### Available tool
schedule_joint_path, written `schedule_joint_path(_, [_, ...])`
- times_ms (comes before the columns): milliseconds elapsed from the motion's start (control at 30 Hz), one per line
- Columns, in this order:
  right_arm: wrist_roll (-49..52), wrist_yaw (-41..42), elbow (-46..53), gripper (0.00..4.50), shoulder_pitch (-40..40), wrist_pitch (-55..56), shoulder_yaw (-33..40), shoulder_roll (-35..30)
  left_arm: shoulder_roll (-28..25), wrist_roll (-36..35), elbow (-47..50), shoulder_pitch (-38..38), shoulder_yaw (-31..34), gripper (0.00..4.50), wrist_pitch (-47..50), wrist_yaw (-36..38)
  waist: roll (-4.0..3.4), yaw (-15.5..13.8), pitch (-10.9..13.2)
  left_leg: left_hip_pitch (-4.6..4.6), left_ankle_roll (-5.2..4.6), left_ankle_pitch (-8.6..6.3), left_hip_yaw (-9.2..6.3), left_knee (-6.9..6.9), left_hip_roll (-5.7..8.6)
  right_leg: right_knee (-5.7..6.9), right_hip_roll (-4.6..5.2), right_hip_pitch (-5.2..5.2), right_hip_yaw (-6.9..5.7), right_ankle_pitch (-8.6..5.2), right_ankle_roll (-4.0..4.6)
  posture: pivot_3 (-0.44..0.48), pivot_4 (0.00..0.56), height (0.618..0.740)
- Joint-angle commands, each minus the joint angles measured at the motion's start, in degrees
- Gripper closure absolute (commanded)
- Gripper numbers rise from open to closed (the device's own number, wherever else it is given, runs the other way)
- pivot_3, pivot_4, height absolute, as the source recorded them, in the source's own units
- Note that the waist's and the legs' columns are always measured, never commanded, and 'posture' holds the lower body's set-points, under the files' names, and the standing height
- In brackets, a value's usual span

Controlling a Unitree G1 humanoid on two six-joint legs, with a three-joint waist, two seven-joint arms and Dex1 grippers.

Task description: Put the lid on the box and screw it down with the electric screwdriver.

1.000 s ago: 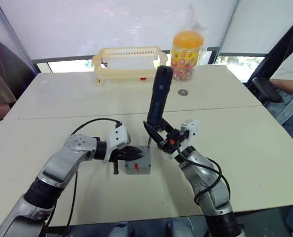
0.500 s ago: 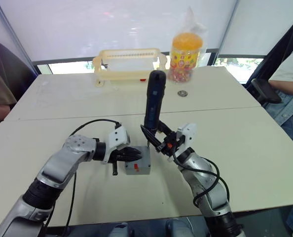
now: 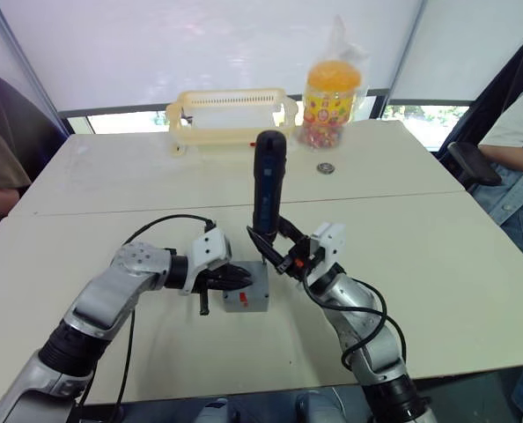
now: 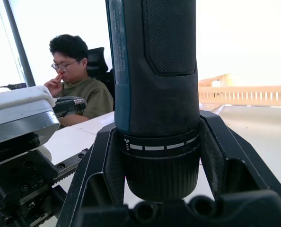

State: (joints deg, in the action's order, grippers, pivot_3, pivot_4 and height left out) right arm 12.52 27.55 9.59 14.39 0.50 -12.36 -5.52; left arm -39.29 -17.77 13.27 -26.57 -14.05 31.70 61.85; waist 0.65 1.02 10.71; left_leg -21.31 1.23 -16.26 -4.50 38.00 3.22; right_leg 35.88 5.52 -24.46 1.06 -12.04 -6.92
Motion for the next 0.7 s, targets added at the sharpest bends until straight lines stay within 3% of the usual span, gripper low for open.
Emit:
schedule_joint_path(33, [-0.97, 0.1, -1.87, 2.75, -0.47, 0.07, -0.37, -0.06, -0.92, 1.27, -0.17, 1.29, -1.31, 3.86, 0.71, 0.09, 0.01, 0.01, -0.02, 0.0, 0.0, 0.0, 0.0, 0.0, 0.0, 0.0, 0.0, 0.0, 0.0, 0.0, 0.0, 0.0, 0.15, 0.74])
schedule_joint_path(700, [-1.95, 1.16, -4.42, 2.75, -2.35, 0.65, -0.52, -1.74, -1.16, 1.63, 0.13, 1.4, -1.28, 3.86, 0.91, 0.22, 0.0, -0.01, -0.56, 0.03, -0.01, 0.0, -0.02, 0.0, -0.02, -0.01, 0.0, 0.05, -0.01, -0.02, 0.01, 0.0, 0.15, 0.74])
